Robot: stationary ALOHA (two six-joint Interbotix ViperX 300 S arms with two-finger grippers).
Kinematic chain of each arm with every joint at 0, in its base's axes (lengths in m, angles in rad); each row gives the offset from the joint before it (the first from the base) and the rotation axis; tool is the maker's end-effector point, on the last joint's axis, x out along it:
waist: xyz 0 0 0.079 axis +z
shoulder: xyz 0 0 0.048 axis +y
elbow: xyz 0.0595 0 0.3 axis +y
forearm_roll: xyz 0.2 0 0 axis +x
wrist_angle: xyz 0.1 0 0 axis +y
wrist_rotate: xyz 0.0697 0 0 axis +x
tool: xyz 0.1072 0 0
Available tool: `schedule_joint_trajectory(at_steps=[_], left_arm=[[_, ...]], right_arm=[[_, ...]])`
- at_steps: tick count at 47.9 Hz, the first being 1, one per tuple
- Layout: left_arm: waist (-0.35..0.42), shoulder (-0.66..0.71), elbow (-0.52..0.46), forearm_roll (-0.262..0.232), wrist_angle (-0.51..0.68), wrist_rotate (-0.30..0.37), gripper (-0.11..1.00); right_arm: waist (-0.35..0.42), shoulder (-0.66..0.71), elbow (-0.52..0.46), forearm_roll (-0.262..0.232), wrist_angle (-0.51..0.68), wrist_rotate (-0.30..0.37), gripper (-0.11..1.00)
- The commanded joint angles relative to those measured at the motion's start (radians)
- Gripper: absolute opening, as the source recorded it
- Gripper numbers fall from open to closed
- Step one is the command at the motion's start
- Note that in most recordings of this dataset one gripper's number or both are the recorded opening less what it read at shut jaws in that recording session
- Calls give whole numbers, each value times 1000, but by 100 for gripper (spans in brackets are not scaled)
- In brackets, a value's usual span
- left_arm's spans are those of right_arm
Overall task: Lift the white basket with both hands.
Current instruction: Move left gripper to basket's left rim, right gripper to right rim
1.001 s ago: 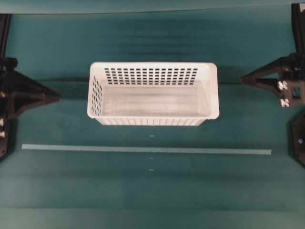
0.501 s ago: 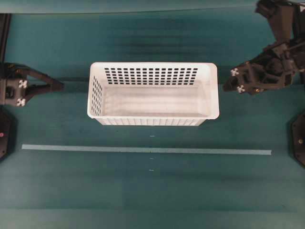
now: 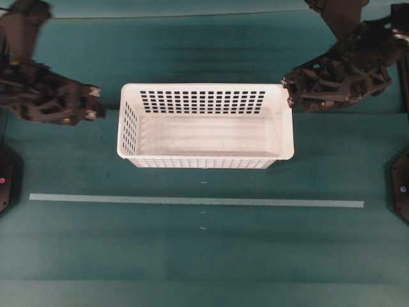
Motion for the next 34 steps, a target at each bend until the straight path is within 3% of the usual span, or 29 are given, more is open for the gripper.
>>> schedule_joint_trajectory(at_steps=[1, 10, 34], left_arm=[[8, 43, -61, 9, 46, -2, -6], [17, 86, -89, 9, 83, -2, -6], [21, 95, -86, 9, 80, -6, -3]], right_arm=[[6, 17, -31, -32, 23, 23, 1], [17, 54, -44, -38, 32, 77, 1], [31, 61, -23, -38, -17, 117, 7]])
